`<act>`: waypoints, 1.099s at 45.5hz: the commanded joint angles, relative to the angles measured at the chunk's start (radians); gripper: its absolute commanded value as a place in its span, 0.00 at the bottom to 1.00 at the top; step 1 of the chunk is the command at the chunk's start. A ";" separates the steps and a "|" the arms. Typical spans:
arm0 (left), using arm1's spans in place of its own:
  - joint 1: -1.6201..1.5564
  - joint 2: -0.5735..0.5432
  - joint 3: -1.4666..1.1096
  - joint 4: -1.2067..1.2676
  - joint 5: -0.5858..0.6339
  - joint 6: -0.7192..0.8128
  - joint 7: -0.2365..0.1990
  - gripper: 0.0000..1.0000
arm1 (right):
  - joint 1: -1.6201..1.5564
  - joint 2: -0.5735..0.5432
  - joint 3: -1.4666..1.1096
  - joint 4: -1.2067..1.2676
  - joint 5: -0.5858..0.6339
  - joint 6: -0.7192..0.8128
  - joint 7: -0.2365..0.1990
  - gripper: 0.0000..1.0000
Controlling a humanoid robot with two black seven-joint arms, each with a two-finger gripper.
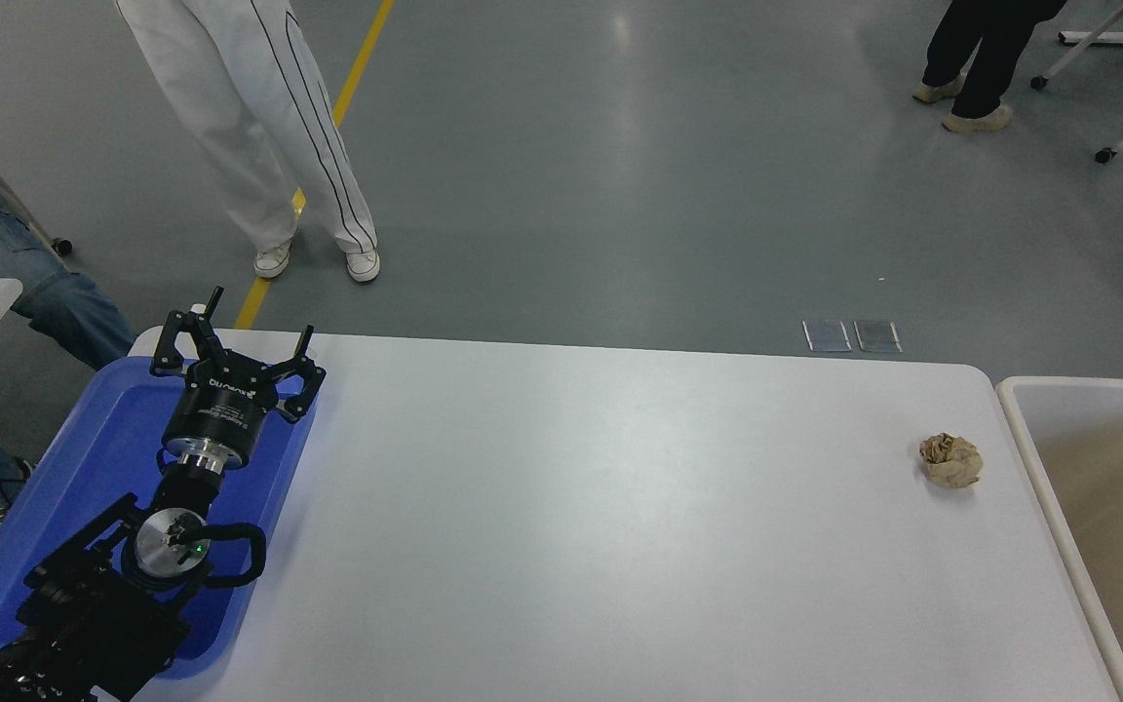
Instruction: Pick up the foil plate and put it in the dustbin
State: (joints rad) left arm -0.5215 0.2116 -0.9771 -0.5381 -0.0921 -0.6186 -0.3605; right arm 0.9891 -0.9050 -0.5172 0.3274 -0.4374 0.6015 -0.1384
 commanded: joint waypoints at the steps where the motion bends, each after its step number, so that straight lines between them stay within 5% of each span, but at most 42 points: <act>1: 0.000 0.000 0.000 0.000 0.000 0.000 0.000 1.00 | -0.158 0.057 0.068 -0.056 0.077 -0.124 0.000 0.00; 22: 0.000 0.000 0.000 0.000 0.000 -0.001 0.000 1.00 | -0.365 0.202 0.117 -0.165 0.310 -0.342 0.000 0.00; 36: 0.000 0.000 0.000 0.000 0.000 0.000 0.000 1.00 | -0.420 0.285 0.316 -0.166 0.321 -0.603 0.006 0.00; 50: 0.000 0.000 0.000 0.000 0.000 0.000 0.000 1.00 | -0.435 0.304 0.339 -0.166 0.321 -0.628 0.008 0.00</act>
State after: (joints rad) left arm -0.5216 0.2117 -0.9771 -0.5380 -0.0920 -0.6186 -0.3605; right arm 0.5725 -0.6224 -0.2116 0.1626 -0.1228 0.0206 -0.1330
